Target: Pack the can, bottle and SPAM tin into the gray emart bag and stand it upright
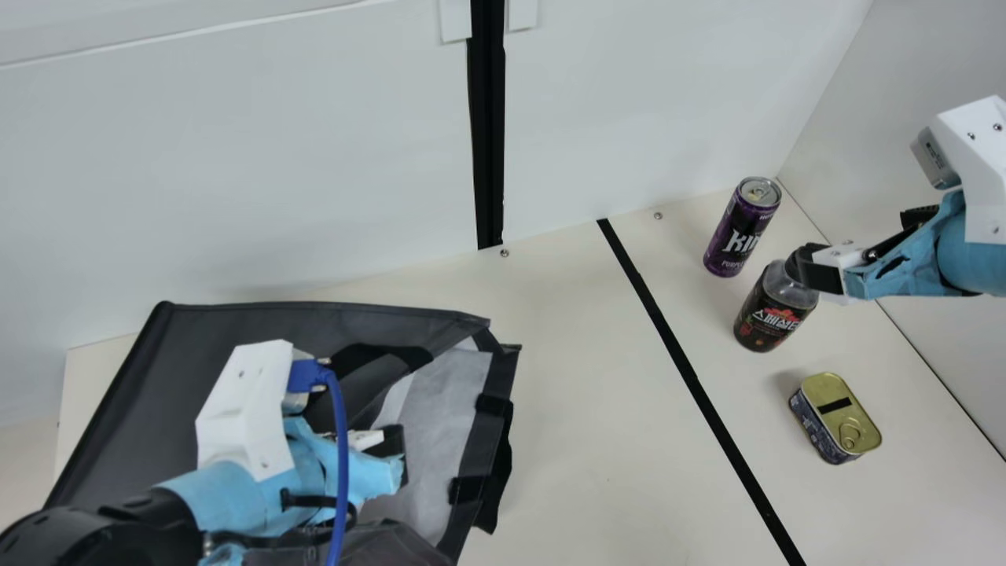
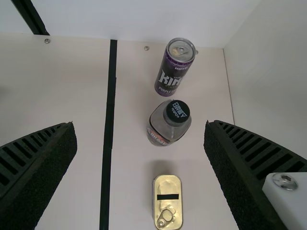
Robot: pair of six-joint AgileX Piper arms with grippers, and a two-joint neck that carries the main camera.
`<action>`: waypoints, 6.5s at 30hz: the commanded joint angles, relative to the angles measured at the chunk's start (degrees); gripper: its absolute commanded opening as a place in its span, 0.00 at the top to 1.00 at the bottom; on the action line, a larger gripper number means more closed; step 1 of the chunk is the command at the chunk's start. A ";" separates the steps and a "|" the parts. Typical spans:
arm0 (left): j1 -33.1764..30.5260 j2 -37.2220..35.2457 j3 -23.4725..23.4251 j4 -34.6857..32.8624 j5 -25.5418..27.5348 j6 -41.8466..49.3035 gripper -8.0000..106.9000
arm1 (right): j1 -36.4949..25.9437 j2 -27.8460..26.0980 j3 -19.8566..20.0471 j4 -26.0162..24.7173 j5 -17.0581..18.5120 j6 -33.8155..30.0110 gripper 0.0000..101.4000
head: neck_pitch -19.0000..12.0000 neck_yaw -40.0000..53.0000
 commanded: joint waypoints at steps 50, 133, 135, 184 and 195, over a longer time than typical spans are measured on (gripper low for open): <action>8.83 0.80 -0.83 -6.59 3.24 11.98 1.00 | 0.00 0.00 0.00 0.00 0.00 0.00 0.06 | -1.21 -0.14; 8.83 0.80 -0.83 -6.59 3.24 11.98 1.00 | 12.99 46.74 -39.76 -14.50 0.10 15.34 0.06 | -1.21 -0.14; 8.83 0.80 -0.83 -6.59 3.24 11.98 1.00 | 12.98 47.81 -40.45 -14.43 0.10 15.16 0.06 | -1.21 -0.14; 8.83 0.80 -0.83 -6.59 3.24 11.98 1.00 | 15.31 52.06 -45.01 -11.23 0.10 4.03 1.00 | -1.21 -0.14; 8.83 0.80 -0.83 -6.59 3.24 11.98 1.00 | 16.25 44.95 -37.53 -8.42 0.10 0.72 1.00 | -1.21 -0.14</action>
